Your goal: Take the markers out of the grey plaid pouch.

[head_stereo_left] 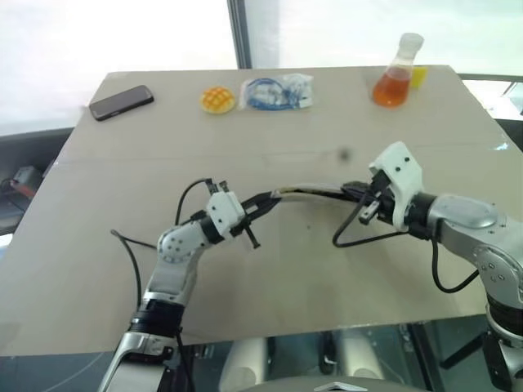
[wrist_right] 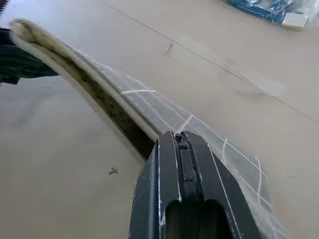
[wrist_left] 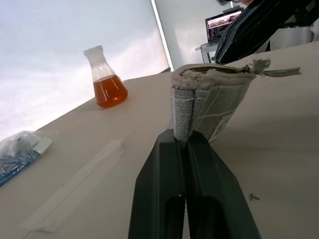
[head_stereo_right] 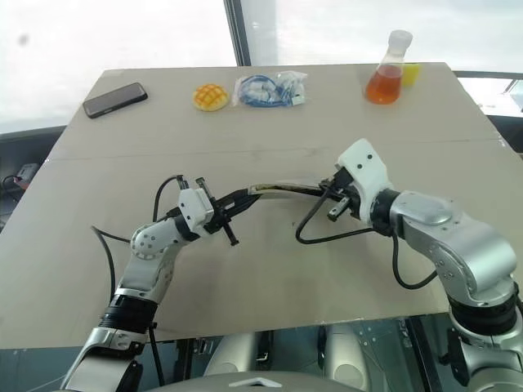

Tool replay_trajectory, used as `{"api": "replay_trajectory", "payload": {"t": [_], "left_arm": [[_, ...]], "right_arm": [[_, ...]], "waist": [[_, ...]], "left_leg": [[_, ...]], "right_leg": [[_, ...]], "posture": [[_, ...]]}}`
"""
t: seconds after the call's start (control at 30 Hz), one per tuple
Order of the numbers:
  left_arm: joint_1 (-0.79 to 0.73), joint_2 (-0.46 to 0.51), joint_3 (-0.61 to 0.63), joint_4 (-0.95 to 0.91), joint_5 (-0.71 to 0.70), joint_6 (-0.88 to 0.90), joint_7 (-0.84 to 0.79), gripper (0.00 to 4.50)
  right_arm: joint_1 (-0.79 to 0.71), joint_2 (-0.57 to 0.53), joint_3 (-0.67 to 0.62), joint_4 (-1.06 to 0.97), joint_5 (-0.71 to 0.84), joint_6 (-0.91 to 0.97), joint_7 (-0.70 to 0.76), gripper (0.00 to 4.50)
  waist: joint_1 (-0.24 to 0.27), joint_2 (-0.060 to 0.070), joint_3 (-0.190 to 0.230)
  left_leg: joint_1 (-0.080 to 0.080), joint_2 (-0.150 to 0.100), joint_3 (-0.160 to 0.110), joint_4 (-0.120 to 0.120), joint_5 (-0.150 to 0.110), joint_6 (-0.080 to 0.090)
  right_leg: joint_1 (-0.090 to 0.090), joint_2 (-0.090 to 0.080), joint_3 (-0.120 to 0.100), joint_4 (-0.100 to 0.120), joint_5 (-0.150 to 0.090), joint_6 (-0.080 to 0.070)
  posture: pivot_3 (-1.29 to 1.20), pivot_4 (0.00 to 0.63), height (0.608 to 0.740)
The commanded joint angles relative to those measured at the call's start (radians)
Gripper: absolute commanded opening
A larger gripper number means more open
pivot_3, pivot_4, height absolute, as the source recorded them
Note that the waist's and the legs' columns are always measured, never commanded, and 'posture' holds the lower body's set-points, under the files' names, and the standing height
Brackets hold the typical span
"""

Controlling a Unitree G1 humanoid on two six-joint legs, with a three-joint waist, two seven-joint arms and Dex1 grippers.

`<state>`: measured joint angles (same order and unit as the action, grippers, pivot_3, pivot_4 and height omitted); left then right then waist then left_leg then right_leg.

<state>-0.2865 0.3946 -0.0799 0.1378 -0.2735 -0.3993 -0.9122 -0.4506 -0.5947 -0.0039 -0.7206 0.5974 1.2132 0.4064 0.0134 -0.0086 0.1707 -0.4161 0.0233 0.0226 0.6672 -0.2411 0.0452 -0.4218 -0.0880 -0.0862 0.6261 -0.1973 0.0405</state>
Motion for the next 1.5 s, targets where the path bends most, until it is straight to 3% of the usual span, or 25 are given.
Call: {"api": "replay_trajectory", "payload": {"t": [0.03,0.27,0.53,0.57,0.67,0.8,0.87,1.0,1.23,1.33,1.43,1.5], "left_arm": [[0.004,0.002,0.008,-0.048,-0.002,-0.005,0.009,0.00],[0.001,0.002,0.006,-0.062,-0.007,0.007,0.008,0.00],[0.001,-0.009,-0.008,-0.089,-0.031,0.034,-0.008,0.00],[0.004,-0.019,-0.010,-0.101,-0.051,0.067,-0.004,0.00],[0.017,-0.026,-0.001,-0.198,-0.282,0.392,-0.006,0.00],[0.033,0.004,0.034,-0.278,-0.542,0.716,-0.019,0.00],[0.038,0.014,0.039,-0.283,-0.557,0.761,-0.031,0.00],[0.041,0.008,0.034,-0.276,-0.516,0.769,-0.052,0.00],[0.040,-0.031,0.017,-0.262,-0.463,0.758,-0.065,0.00],[0.041,-0.049,0.002,-0.267,-0.434,0.745,-0.072,0.00],[0.044,-0.061,0.001,-0.273,-0.403,0.726,-0.069,0.00],[0.036,-0.062,0.021,-0.248,-0.346,0.674,-0.049,0.00]], "right_arm": [[0.000,-0.004,0.023,-0.039,-0.004,-0.002,-0.013,0.02],[-0.021,-0.012,0.107,-0.007,-0.059,-0.036,-0.022,0.02],[-0.068,0.008,0.285,0.203,-0.244,-0.225,-0.020,0.02],[-0.072,-0.035,0.334,0.205,-0.273,-0.253,0.025,0.02],[-0.060,-0.150,0.335,0.093,-0.198,-0.254,0.206,0.02],[-0.072,-0.249,0.284,-0.013,-0.142,-0.225,0.296,1.27],[-0.099,-0.280,0.319,-0.022,-0.183,-0.232,0.306,1.84],[-0.140,-0.275,0.462,0.048,-0.356,-0.297,0.255,3.64],[-0.214,-0.203,0.693,0.256,-0.644,-0.462,0.260,3.64],[-0.236,-0.060,0.764,0.488,-0.767,-0.540,0.181,3.64],[-0.224,0.027,0.748,0.606,-0.821,-0.573,0.145,2.79],[-0.201,0.021,0.687,0.517,-0.813,-0.542,0.173,1.90]], "waist": [[0.000,0.000,0.000],[0.000,0.000,0.000],[-0.001,0.000,0.000],[0.000,0.000,0.000],[0.003,0.000,0.001],[-0.002,-0.001,0.001],[-0.003,-0.001,0.001],[-0.002,-0.001,0.001],[-0.001,-0.002,0.001],[-0.003,-0.002,0.001],[-0.014,-0.004,-0.001],[-0.009,-0.003,-0.001]], "left_leg": [[0.000,0.000,0.000,0.000,0.000,0.000],[0.000,0.000,0.000,0.000,0.000,0.000],[0.000,0.000,0.000,0.000,0.000,0.000],[0.000,0.000,0.001,0.000,0.000,0.000],[-0.001,0.000,0.000,0.000,0.000,0.000],[-0.001,0.001,-0.001,0.001,0.000,0.000],[0.000,0.001,-0.001,0.000,0.000,0.000],[0.001,0.000,-0.001,0.001,0.000,0.000],[0.000,-0.001,0.000,0.001,0.000,0.000],[0.000,-0.001,0.001,0.001,0.000,0.000],[0.002,0.000,0.001,0.001,0.000,0.000],[0.002,0.000,0.000,0.001,0.000,-0.001]], "right_leg": [[0.000,0.000,0.000,0.000,0.000,0.000],[0.000,0.000,0.000,0.000,0.000,0.000],[0.000,0.000,0.000,0.000,0.000,0.000],[0.000,0.000,0.000,0.000,0.000,0.000],[0.000,-0.001,0.000,0.000,0.000,0.000],[0.000,-0.002,0.000,-0.001,0.000,0.001],[0.000,0.000,0.000,-0.001,0.000,0.001],[0.000,0.001,0.000,0.000,-0.003,-0.004],[0.000,0.000,0.002,0.000,-0.001,-0.002],[0.000,0.001,0.002,-0.001,0.000,0.000],[0.000,0.002,0.003,0.001,0.000,0.000],[0.000,0.003,0.002,0.001,0.001,-0.001]], "posture": [[0.00,0.150,0.740],[0.00,0.150,0.740],[0.00,0.150,0.740],[0.00,0.150,0.740],[0.00,0.150,0.740],[0.00,0.150,0.740],[0.00,0.150,0.740],[0.00,0.150,0.740],[0.00,0.150,0.740],[0.00,0.150,0.740],[0.00,0.150,0.740],[0.00,0.150,0.740]]}}
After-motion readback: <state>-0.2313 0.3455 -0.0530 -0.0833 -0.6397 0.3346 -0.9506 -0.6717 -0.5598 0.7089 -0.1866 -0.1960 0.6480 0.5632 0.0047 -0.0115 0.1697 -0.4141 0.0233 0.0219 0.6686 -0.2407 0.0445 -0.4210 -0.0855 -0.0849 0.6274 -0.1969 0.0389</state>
